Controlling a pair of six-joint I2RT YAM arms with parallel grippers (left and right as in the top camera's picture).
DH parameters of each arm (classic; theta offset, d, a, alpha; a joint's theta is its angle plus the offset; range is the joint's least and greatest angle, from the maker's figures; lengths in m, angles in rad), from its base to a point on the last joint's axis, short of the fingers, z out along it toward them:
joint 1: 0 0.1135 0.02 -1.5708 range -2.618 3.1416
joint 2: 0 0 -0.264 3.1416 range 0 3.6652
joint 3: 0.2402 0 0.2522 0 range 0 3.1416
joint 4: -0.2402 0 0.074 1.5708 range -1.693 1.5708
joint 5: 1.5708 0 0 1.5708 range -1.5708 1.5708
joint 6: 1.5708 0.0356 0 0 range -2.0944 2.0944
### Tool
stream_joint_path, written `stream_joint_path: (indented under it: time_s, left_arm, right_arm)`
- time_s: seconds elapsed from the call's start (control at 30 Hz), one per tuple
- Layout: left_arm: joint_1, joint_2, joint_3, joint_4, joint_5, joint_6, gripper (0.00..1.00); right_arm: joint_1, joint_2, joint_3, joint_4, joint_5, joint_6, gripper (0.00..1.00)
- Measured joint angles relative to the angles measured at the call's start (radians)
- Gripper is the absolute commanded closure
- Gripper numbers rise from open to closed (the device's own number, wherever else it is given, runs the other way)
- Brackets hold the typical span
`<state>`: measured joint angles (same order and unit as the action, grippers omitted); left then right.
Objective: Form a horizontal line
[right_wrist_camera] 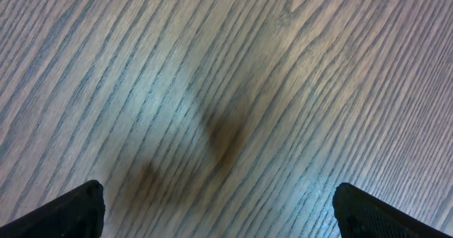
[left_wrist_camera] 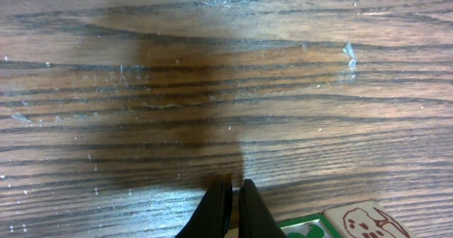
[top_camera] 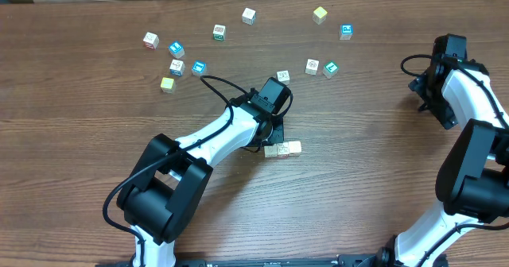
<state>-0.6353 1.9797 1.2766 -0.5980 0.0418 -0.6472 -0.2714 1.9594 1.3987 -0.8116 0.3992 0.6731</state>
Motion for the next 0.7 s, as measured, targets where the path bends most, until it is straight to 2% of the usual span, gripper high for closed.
stream_joint_path:
  time_s: [0.7]
  left_arm:
    - [0.0, 0.0, 0.0, -0.005, 0.018, 0.001, 0.96]
  right_arm:
    - [0.0, 0.0, 0.0, 0.0, 0.0, 0.0, 0.0]
